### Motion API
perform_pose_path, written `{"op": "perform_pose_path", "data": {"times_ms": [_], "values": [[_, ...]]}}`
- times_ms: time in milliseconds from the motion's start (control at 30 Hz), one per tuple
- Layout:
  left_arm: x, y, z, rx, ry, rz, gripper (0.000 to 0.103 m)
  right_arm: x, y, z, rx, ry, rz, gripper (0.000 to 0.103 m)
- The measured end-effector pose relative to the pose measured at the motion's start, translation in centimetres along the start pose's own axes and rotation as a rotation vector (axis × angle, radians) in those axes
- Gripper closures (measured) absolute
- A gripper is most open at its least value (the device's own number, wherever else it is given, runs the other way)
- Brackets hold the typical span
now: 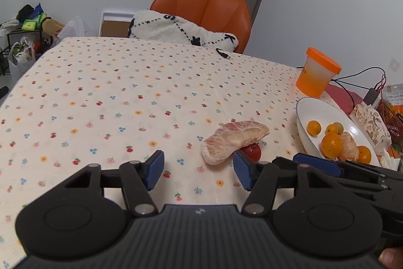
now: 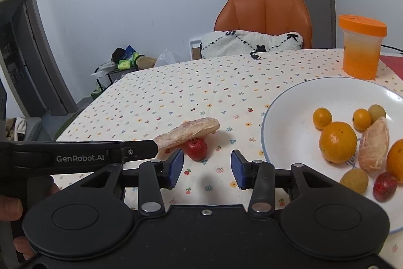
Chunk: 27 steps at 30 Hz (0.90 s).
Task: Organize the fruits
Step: 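Grasp the small red fruit with right gripper while left gripper grasps the pomelo peel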
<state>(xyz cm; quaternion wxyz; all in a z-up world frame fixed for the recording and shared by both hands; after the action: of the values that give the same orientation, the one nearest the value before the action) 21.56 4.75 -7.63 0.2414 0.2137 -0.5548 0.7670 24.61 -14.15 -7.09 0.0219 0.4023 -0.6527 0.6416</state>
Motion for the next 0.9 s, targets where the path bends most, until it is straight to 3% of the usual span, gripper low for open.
{"op": "perform_pose_path", "data": {"times_ms": [433, 533, 900], "values": [[-2.4, -0.8, 0.3, 0.012, 0.065, -0.031, 0.055, -1.2, -0.6, -0.7, 0.091, -0.006, -0.025, 0.063], [-2.6, -0.9, 0.2, 0.043, 0.127, -0.050, 0.072, -1.5, -0.7, -0.9, 0.106, -0.002, -0.028, 0.063], [-1.4, -1.1, -0.7, 0.059, 0.140, -0.025, 0.075, -2.5, -1.2, -1.7, 0.146, 0.014, -0.035, 0.063]]}}
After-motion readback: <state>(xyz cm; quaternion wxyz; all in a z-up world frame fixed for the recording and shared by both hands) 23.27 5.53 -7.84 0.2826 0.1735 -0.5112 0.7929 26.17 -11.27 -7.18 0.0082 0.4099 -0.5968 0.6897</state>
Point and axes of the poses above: each gripper's, at about its wrist camera, not at the fingertips, and x roughly against the way its jaws point, z to its right, y to its underside, the point moved 1 cm from there along -x, roughly the way its jaws point, and after that the axes turned 4 degrees about y, right-handed, at the moved point
